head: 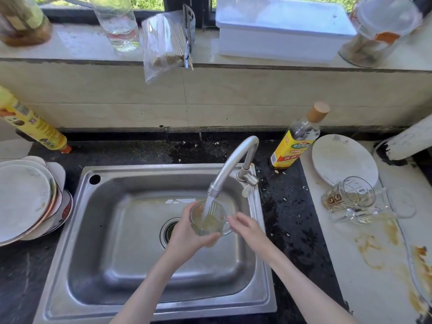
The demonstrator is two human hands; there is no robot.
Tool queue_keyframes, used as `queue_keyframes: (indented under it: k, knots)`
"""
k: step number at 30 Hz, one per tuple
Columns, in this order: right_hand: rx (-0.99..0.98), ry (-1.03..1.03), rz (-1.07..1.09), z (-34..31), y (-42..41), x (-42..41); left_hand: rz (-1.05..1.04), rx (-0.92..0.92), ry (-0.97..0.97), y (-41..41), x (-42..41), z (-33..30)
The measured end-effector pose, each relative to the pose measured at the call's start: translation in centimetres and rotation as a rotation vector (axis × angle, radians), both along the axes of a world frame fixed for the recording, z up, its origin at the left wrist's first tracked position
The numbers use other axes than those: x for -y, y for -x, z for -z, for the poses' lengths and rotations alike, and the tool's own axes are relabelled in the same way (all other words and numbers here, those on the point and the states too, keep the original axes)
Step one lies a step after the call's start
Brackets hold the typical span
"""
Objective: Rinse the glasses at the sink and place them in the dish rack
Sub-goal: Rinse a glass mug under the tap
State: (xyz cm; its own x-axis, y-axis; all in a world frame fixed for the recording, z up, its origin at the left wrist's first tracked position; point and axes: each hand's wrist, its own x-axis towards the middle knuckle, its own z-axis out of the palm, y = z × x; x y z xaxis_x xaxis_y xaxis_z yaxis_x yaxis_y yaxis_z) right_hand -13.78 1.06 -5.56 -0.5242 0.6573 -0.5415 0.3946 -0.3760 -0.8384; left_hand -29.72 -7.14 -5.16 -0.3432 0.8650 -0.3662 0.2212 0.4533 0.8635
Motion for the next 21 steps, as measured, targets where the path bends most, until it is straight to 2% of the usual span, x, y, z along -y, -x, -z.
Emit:
queue_keyframes:
  k: [3, 5, 7, 10, 15, 21]
  knots:
    - [-0.044, 0.093, 0.061, -0.5, 0.3, -0.5, -0.032, 0.076, 0.088, 0.2, -0.3, -0.4]
    - [0.014, 0.099, 0.091, -1.1, 0.8, -0.8, -0.053, 0.092, 0.17, 0.2, -0.5, -0.7]
    - [0.101, 0.113, 0.072, -1.5, 1.2, -1.0, -0.102, 0.21, 0.248, 0.0, -0.7, -1.0]
    - [0.182, 0.241, 0.049, -2.3, 1.6, -1.4, -0.11, 0.409, 0.303, -0.3, -0.5, -0.8]
    - [0.274, 0.396, 0.115, -2.3, 2.0, -2.2, -0.029, 0.516, 0.316, 0.0, 0.4, -0.2]
    - [0.138, 0.555, 0.433, -1.7, 2.6, -2.2, -0.079, 0.534, 0.223, 0.0, 0.3, -0.1]
